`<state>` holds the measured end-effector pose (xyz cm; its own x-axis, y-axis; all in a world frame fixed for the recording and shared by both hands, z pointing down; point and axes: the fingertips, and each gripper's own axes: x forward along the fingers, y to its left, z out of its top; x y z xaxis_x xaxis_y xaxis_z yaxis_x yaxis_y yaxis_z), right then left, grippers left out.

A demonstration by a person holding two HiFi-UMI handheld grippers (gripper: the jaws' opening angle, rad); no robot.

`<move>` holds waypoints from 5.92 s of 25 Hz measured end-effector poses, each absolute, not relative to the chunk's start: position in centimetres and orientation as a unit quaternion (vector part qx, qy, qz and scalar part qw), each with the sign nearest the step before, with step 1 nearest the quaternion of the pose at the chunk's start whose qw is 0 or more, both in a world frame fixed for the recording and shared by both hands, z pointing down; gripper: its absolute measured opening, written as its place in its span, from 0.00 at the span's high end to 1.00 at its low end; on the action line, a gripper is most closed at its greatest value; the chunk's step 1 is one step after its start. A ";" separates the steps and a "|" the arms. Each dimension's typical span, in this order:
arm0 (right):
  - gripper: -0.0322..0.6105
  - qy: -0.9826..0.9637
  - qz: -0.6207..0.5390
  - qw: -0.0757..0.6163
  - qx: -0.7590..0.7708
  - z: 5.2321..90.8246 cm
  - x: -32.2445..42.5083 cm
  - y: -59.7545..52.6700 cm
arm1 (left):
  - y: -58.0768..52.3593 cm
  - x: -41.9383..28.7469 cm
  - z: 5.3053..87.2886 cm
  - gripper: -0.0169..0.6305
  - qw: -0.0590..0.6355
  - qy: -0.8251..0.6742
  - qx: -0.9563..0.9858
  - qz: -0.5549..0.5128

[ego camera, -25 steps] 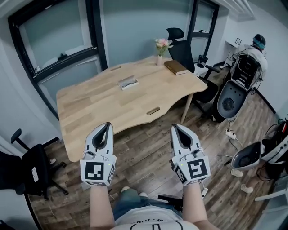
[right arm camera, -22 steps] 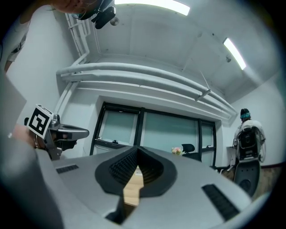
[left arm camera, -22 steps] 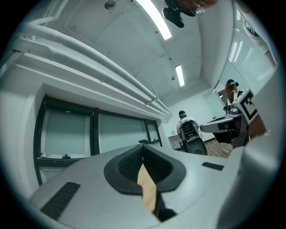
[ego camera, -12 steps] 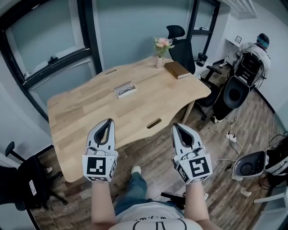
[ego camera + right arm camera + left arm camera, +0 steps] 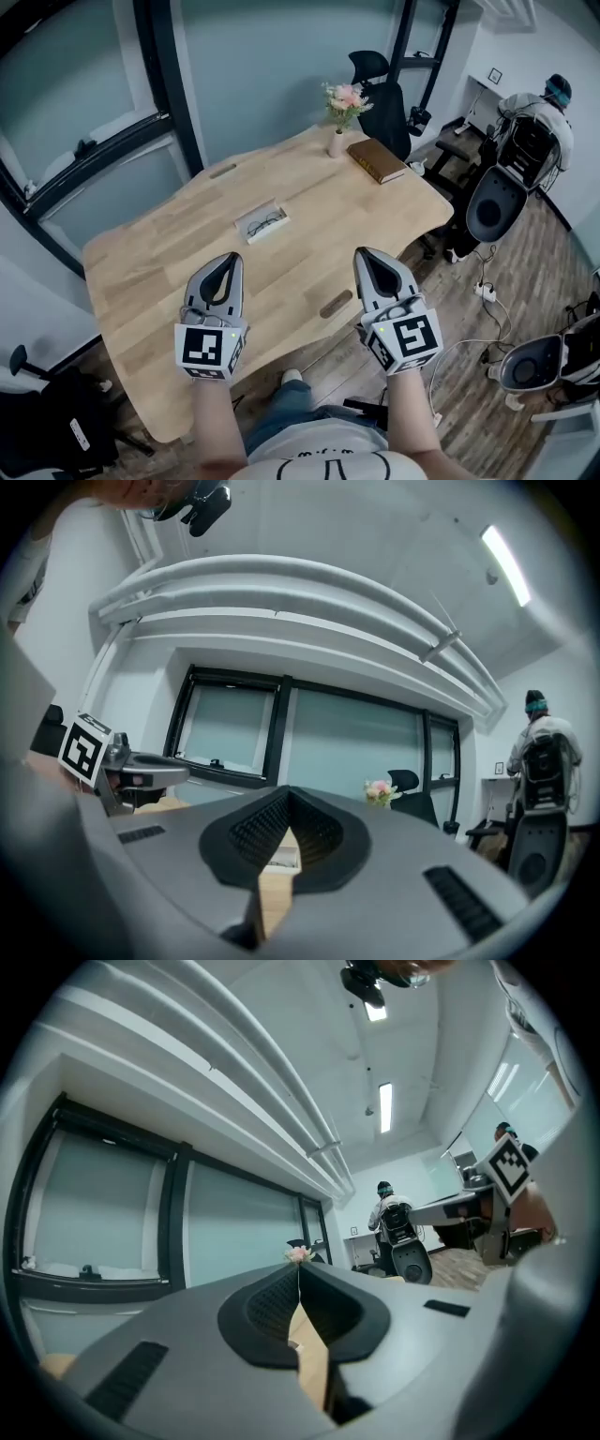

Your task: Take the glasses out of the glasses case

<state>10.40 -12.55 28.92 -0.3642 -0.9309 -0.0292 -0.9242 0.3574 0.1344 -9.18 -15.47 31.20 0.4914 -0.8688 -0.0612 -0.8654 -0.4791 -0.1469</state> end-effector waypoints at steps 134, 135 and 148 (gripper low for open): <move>0.93 -0.875 0.071 0.202 0.434 48.1 7.0 -38.8 | -37.3 -19.7 62.6 0.62 -0.147 0.435 -0.775 -0.434; 0.93 -0.874 0.069 0.200 0.437 47.8 7.0 -38.6 | -37.2 -19.7 62.0 0.61 -0.142 0.438 -0.777 -0.429; 0.93 -0.841 0.015 0.157 0.518 40.4 7.8 -32.2 | -32.8 -20.6 51.1 0.73 -0.038 0.511 -0.792 -0.332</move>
<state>7.78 -32.15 40.40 -0.4144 -0.8660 0.2799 -0.8754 0.4634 0.1377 -20.57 -32.83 51.14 0.2575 -0.7842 0.5645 -0.8346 -0.4750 -0.2791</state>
